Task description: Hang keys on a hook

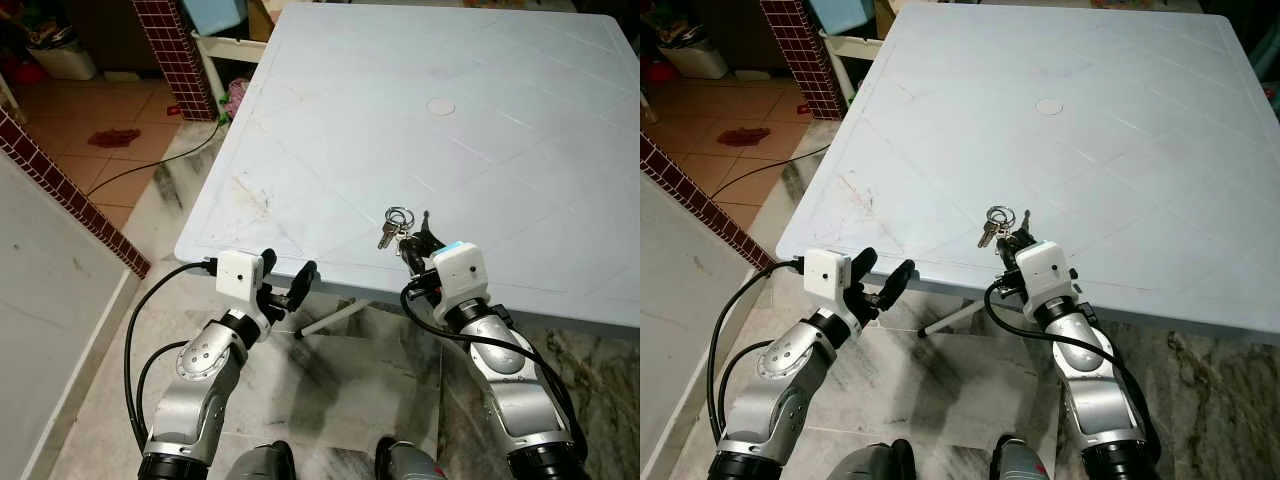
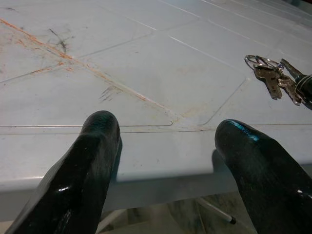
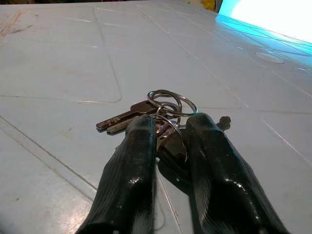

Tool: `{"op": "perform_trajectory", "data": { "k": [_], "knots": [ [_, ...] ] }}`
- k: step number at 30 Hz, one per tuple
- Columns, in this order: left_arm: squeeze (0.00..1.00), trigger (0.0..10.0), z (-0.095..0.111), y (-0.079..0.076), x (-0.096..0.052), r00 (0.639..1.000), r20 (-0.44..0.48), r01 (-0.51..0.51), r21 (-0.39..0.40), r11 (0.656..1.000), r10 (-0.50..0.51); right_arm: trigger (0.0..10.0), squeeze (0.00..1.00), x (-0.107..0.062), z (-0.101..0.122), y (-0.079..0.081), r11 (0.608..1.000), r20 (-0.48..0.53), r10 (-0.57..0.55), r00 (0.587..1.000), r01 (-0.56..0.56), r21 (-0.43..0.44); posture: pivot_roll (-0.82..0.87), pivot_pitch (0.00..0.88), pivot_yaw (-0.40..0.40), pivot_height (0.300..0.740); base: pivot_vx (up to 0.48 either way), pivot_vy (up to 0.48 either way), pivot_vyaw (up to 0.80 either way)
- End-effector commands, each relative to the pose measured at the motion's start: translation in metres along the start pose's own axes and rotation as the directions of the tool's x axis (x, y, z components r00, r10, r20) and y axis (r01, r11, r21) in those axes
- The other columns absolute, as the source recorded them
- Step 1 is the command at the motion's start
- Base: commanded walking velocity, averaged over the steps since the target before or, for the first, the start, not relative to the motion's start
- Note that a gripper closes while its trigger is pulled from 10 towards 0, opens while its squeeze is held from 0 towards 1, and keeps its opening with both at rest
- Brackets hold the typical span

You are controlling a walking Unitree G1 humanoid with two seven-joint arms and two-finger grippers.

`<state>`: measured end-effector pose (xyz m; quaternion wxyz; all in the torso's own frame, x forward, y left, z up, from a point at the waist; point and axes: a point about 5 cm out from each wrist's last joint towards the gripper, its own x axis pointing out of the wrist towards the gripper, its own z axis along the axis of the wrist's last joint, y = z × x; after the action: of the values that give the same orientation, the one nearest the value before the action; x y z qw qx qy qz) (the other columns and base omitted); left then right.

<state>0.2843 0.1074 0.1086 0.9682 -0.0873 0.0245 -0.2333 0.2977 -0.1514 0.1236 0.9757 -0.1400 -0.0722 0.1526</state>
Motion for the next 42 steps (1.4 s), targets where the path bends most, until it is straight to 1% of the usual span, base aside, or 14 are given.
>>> {"op": "perform_trajectory", "data": {
  "k": [1, 14, 20, 22, 24, 27, 28, 32, 33, 34, 37, 38, 40, 42],
  "knots": [
    [0.0, 10.0, -0.007, 0.001, -0.002, 0.999, -0.042, -0.012, 0.0, 1.0, 0.012, 0.0, 0.0, -0.002, -0.004, 0.001, 1.0, -0.015, 0.003, 1.0, -0.003, 0.019, -0.02, 0.201, 0.088, 0.74, 0.0, 0.0, 0.0],
    [0.0, 10.0, -0.008, 0.001, -0.001, 0.999, -0.04, -0.013, 0.0, 1.0, 0.013, 0.0, 0.0, 0.0, -0.003, 0.002, 1.0, -0.011, -0.002, 1.0, 0.002, 0.02, -0.02, 0.196, 0.085, 0.74, 0.0, 0.0, 0.0],
    [0.0, 10.0, -0.008, 0.002, -0.001, 0.999, -0.04, -0.012, 0.004, 1.0, 0.012, 0.0, 0.0, 0.002, -0.002, -0.001, 0.999, -0.006, -0.038, 0.999, 0.038, -0.005, -0.02, 0.189, 0.093, 0.74, 0.0, 0.0, 0.0],
    [0.0, 10.0, -0.007, 0.001, 0.0, 0.999, -0.039, -0.009, 0.007, 1.0, 0.009, 0.0, 0.0, 0.002, -0.002, -0.006, 0.996, -0.01, -0.084, 0.996, 0.083, -0.029, -0.02, 0.187, 0.093, 0.74, 0.0, 0.0, 0.0],
    [0.0, 10.0, -0.007, 0.001, 0.001, 0.999, -0.039, -0.008, 0.008, 1.0, 0.008, 0.0, 0.0, 0.002, -0.003, -0.007, 0.995, -0.01, -0.099, 0.995, 0.099, -0.035, -0.02, 0.184, 0.094, 0.74, 0.0, 0.0, 0.0],
    [0.0, 10.0, -0.007, 0.001, 0.002, 0.999, -0.037, -0.008, 0.013, 1.0, 0.009, 0.0, 0.0, 0.003, 0.001, -0.016, 0.981, 0.012, -0.177, 0.984, 0.178, -0.078, -0.02, 0.181, 0.094, 0.74, 0.0, 0.0, 0.0],
    [0.0, 10.0, -0.006, 0.001, 0.003, 0.999, -0.034, -0.01, 0.015, 1.0, 0.01, 0.0, 0.0, 0.003, 0.007, -0.022, 0.966, 0.05, -0.225, 0.973, 0.23, -0.118, -0.02, 0.18, 0.094, 0.74, 0.0, 0.0, 0.0],
    [0.0, 10.0, -0.004, 0.002, 0.005, 0.999, -0.025, -0.021, 0.022, 1.0, 0.021, 0.0, 0.0, 0.006, 0.022, -0.033, 0.935, 0.125, -0.295, 0.947, 0.313, -0.168, -0.02, 0.173, 0.094, 0.74, 0.0, 0.0, 0.0],
    [0.0, 10.0, -0.004, 0.002, 0.005, 0.999, -0.025, -0.021, 0.022, 1.0, 0.021, 0.0, 0.0, 0.006, 0.022, -0.033, 0.935, 0.125, -0.295, 0.947, 0.313, -0.168, -0.02, 0.173, 0.094, 0.74, 0.0, 0.0, 0.0],
    [0.0, 10.0, -0.004, 0.003, 0.005, 0.999, -0.022, -0.025, 0.026, 0.999, 0.026, 0.0, 0.0, 0.008, 0.027, -0.036, 0.925, 0.147, -0.31, 0.939, 0.333, -0.181, -0.02, 0.169, 0.094, 0.74, 0.0, 0.0, 0.0],
    [0.0, 10.0, -0.004, 0.003, 0.006, 0.999, -0.02, -0.03, 0.029, 0.999, 0.031, 0.0, 0.0, 0.013, 0.036, -0.04, 0.915, 0.178, -0.331, 0.927, 0.361, -0.181, -0.02, 0.163, 0.092, 0.74, 0.0, 0.0, 0.0],
    [0.0, 10.0, -0.004, 0.003, 0.007, 0.999, -0.019, -0.031, 0.031, 0.999, 0.032, 0.0, 0.0, 0.014, 0.038, -0.042, 0.905, 0.177, -0.349, 0.92, 0.38, -0.192, -0.02, 0.162, 0.091, 0.74, 0.0, 0.0, 0.0],
    [0.0, 10.0, -0.004, 0.003, 0.007, 0.999, -0.017, -0.034, 0.033, 0.999, 0.035, 0.0, 0.0, 0.018, 0.04, -0.048, 0.889, 0.157, -0.397, 0.904, 0.421, -0.179, -0.02, 0.161, 0.089, 0.74, 0.0, 0.0, 0.0],
    [0.0, 10.0, -0.004, 0.003, 0.008, 0.999, -0.017, -0.034, 0.033, 0.999, 0.034, 0.0, 0.0, 0.019, 0.041, -0.049, 0.887, 0.157, -0.408, 0.899, 0.431, -0.165, -0.03, 0.159, 0.088, 0.74, 0.0, 0.0, 0.0]
  ]
}}
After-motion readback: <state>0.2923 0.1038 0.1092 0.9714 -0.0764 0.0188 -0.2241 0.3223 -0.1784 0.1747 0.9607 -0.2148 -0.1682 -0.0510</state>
